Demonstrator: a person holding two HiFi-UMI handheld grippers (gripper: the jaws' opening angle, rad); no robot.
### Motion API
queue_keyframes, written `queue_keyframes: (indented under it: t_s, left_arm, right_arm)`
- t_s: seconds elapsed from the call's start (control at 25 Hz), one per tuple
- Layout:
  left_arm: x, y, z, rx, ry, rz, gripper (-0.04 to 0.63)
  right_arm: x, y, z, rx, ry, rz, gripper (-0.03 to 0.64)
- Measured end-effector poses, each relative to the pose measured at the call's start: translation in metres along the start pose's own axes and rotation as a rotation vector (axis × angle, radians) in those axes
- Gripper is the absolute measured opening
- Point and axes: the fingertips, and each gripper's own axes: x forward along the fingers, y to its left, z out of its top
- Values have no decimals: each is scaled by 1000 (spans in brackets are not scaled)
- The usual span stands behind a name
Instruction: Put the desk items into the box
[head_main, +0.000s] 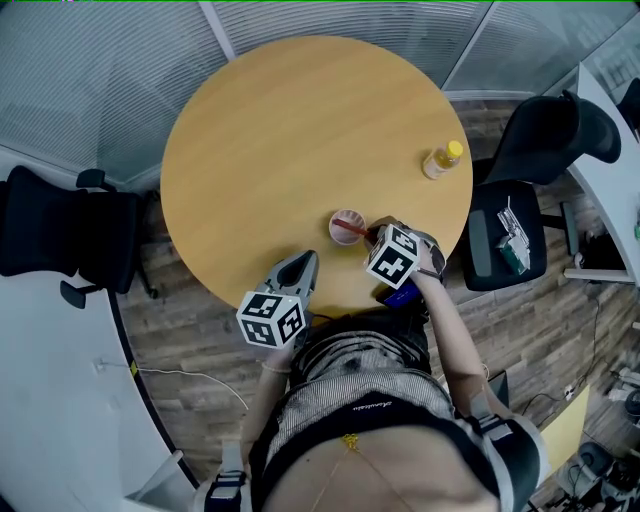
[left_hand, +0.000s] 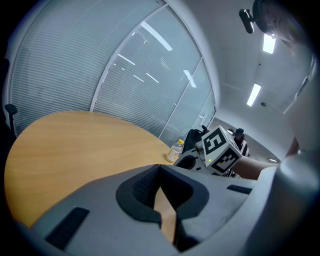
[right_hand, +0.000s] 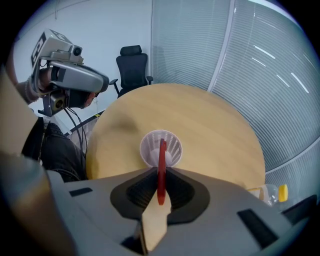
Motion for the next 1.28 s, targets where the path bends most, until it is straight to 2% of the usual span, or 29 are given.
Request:
queue_keyframes:
  t_s: [0.56,1.28]
  left_arm:
    - [2,-3,0,1,3,-2,18]
    - [0,-2,-4,-5,7,-5,18]
  right_arm:
    - [12,-2,21,82,-110,22,61]
    - [26,-1,23,134,-163,15,63]
